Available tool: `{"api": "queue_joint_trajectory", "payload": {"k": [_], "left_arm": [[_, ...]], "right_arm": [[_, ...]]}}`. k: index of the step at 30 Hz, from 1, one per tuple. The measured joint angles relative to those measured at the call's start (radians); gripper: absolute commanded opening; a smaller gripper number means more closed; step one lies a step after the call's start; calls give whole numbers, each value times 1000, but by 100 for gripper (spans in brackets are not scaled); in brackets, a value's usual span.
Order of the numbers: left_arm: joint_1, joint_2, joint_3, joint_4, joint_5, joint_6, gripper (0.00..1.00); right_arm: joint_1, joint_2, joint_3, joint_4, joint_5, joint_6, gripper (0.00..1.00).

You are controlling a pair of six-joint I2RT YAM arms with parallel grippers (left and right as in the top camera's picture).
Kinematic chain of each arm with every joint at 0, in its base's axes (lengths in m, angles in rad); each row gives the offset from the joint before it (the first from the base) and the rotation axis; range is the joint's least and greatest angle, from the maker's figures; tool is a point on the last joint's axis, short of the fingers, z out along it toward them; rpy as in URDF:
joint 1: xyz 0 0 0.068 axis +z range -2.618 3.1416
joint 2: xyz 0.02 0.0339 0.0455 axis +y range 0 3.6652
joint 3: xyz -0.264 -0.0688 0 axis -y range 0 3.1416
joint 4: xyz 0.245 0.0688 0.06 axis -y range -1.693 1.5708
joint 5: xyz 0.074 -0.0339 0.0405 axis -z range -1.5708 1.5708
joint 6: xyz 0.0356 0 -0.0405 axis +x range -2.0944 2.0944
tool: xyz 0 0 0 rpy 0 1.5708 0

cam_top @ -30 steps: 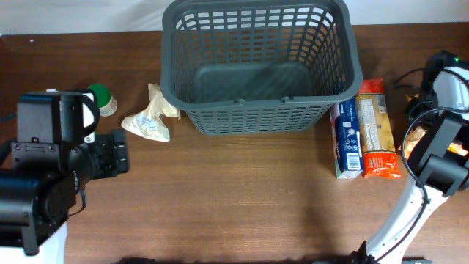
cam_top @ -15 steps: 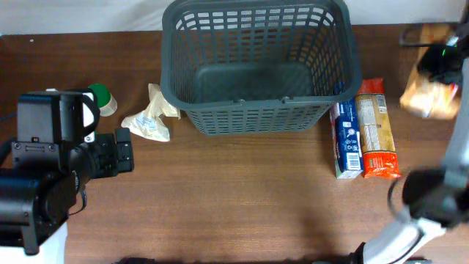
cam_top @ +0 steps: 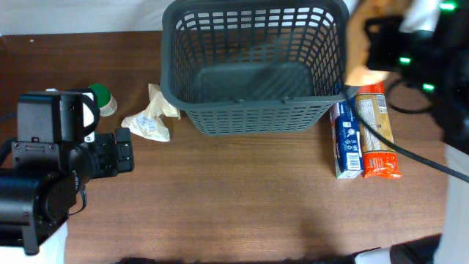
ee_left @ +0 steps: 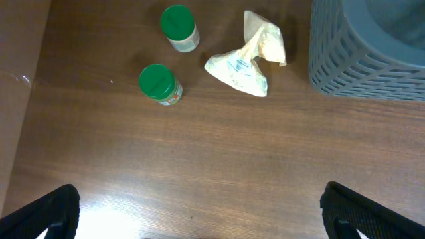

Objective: Pack container
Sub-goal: 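Carry the coffee pouch into the basket and release it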

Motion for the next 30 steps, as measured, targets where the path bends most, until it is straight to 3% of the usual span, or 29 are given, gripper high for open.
{"api": "queue_joint_trajectory", "payload": {"k": [6,12,16,20,25,30], "left_arm": [[0,0,0,0,0,0,99],[0,0,0,0,0,0,99],[0,0,0,0,0,0,99],[0,0,0,0,0,0,99],[0,0,0,0,0,0,99],[0,0,0,0,0,0,99]], "right_arm": [[125,131,-4,16,70,-59,4],[164,279,-8,36,74,-221,4],[175,360,-13,7,75,-228,4],[177,407,-15,-2,105,-108,4],[177,423,-15,-11,138,170,4],[177,443,-15,-6,157,360,4]]}}
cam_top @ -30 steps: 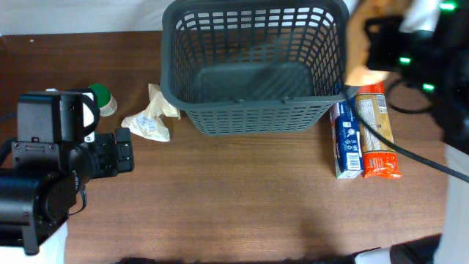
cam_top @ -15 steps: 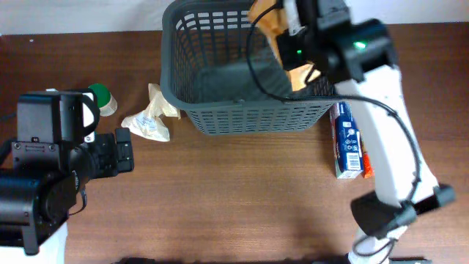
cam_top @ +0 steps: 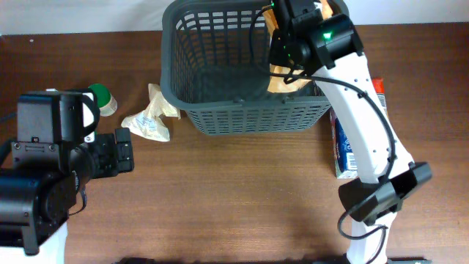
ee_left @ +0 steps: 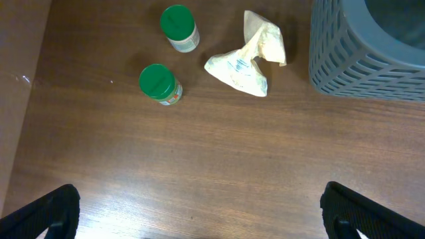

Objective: Pack container
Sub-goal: 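Carry the coffee pouch into the basket and release it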

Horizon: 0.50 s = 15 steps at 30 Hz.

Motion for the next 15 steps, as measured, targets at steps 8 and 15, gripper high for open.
{"api": "queue_joint_trajectory", "payload": {"k": [8,15], "left_arm": [[0,0,0,0,0,0,99],[0,0,0,0,0,0,99]], "right_arm": [[0,142,0,5,7,96,4],[2,221,-6,-15,6,103,59]]}}
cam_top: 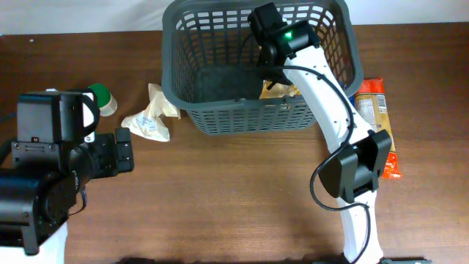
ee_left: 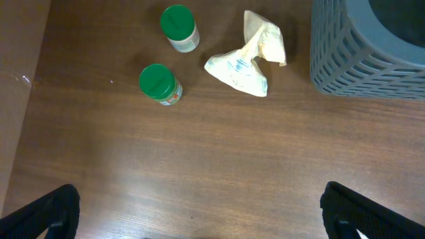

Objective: Pack container
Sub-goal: 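Carry the coffee pouch into the basket and release it, then grasp the orange-and-tan pasta packet with the right gripper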

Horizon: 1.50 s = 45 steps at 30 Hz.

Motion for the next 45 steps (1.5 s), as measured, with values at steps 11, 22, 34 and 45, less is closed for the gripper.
{"api": "queue_joint_trajectory", "payload": {"k": [11,22,34,45], "left_arm": [[0,0,0,0,0,0,99],[0,0,0,0,0,0,99],[0,0,0,0,0,0,99],[0,0,-1,0,0,0,99]], "right_arm": [[11,-97,164,-18,104,-198,83],[-234,-413,354,-105,232,-337,95],[-760,-237,-72,-110,-132,-399,100],[-764,-132,-558,144,-315,-629,98]]}}
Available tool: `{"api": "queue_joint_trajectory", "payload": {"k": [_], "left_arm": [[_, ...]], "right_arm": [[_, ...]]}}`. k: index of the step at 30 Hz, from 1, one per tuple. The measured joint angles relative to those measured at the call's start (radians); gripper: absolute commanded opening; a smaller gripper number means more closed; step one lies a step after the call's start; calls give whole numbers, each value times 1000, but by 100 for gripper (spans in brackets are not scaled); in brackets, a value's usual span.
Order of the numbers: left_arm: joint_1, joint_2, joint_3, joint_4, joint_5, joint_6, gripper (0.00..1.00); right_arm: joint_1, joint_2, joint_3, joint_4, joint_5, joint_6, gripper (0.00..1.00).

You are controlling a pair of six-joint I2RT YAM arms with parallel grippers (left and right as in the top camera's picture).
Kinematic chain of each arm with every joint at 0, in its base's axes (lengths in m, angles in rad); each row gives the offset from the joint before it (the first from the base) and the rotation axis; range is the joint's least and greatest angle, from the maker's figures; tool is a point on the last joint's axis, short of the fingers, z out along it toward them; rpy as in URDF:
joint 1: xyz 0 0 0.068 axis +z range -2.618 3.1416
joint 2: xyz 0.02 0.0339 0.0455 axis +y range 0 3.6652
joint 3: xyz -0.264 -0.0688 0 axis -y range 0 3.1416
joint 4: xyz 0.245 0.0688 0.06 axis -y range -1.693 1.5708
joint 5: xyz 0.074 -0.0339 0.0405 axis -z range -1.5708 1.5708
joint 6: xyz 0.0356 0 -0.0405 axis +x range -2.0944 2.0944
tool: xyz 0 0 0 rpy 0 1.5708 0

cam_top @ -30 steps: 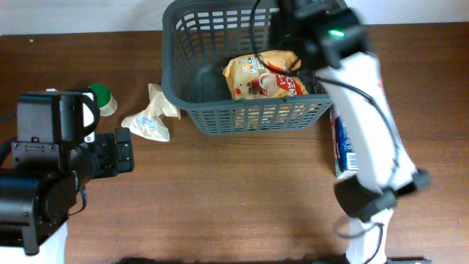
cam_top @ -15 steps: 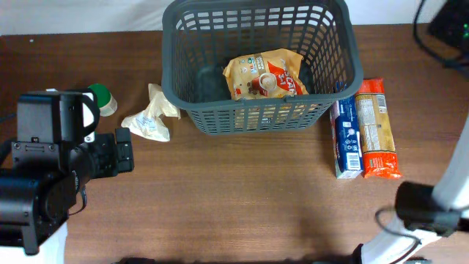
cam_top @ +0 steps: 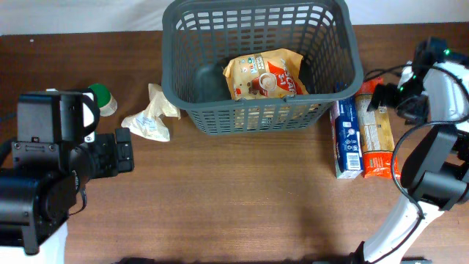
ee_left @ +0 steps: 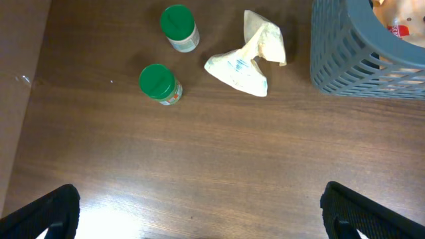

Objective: Pack container
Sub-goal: 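Grasp the orange-and-tan pasta packet with the right gripper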

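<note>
The dark grey basket [cam_top: 220, 117] stands at the back middle, and an orange-tan snack bag [cam_top: 264, 73] lies flat inside it. My right gripper [cam_top: 381, 94] is outside the basket, over the top end of the orange package [cam_top: 375, 143]. Its fingers look spread, with nothing held. My left gripper [ee_left: 199, 222] hangs wide open over bare wood, its fingertips [ee_left: 40, 212] at the lower corners of the left wrist view. A crumpled cream bag [ee_left: 246, 63] and two green-capped jars [ee_left: 178, 26] [ee_left: 159, 83] lie left of the basket [ee_left: 358, 63].
A blue and white box [cam_top: 346, 139] lies beside the orange package, right of the basket. The left arm's bulk [cam_top: 51, 176] fills the left side of the overhead view. The right arm [cam_top: 432, 169] runs along the right edge.
The snack bag has been let go and now lies flat in the basket. My right gripper has left the basket and is over the orange package on the right. The left arm has not moved.
My right gripper first held the snack bag near the basket's right rim. Then it was over the basket's right side, then lower inside with the bag. Now the bag rests in the basket and the gripper is outside. The left gripper stayed open and still.
</note>
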Motion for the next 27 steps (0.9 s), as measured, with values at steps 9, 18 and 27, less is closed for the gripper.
{"api": "queue_joint_trajectory", "payload": {"k": [9,18,27], "left_arm": [[0,0,0,0,0,0,99],[0,0,0,0,0,0,99],[0,0,0,0,0,0,99]], "right_arm": [[0,3,-215,201,-10,-61,88],[1,-35,-267,219,25,-35,4],[-7,-28,-124,-33,35,170,4]]}}
